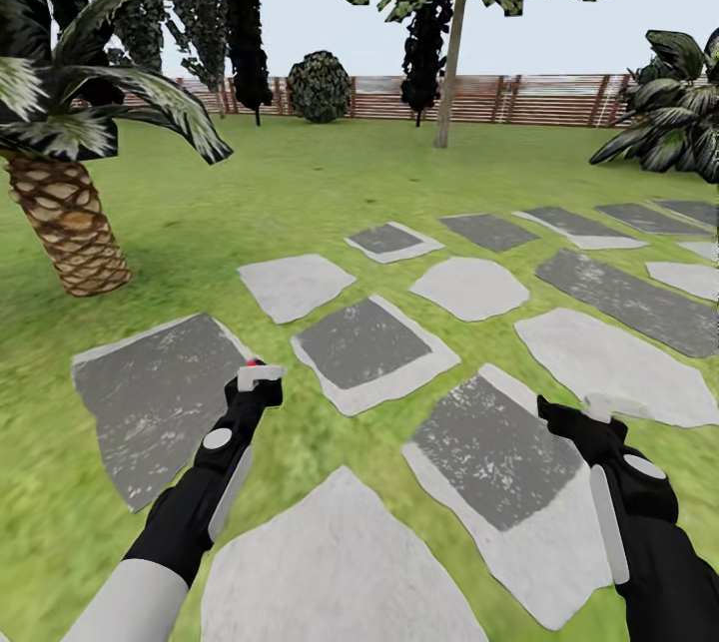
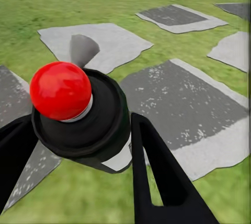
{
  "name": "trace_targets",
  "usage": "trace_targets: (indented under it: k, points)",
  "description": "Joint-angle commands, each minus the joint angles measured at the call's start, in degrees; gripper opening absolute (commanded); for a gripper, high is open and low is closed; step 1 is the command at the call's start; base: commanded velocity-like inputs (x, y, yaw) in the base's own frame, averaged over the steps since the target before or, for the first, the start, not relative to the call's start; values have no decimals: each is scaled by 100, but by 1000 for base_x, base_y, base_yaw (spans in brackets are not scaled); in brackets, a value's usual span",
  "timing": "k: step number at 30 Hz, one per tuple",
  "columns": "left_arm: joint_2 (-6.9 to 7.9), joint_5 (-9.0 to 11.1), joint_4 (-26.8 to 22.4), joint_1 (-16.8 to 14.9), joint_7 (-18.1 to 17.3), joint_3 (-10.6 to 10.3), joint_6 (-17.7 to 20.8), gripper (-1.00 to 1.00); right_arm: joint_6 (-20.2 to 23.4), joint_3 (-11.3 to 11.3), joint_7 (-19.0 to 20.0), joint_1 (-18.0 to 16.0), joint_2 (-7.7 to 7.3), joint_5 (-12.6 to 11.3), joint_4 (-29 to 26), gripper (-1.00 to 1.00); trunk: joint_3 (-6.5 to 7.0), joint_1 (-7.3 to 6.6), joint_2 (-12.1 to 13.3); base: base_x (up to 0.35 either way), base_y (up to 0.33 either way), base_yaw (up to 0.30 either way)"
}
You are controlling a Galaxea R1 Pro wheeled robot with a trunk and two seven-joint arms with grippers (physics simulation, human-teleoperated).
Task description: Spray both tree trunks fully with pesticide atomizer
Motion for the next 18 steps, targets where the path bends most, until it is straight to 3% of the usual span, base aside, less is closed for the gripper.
trace_targets:
  k: [1, 18]
  points:
    - [-1, -2, -2, 0, 1, -7, 0, -100, 0, 0, 0, 0, 1, 0, -1, 100, 9, 0, 0, 336, 0, -121]
    - [-5, -2, 5, 0, 1, -15, 0, -100, 0, -15, 0, 0, 1, 0, 7, 100, 161, 0, 0, 336, 0, -139]
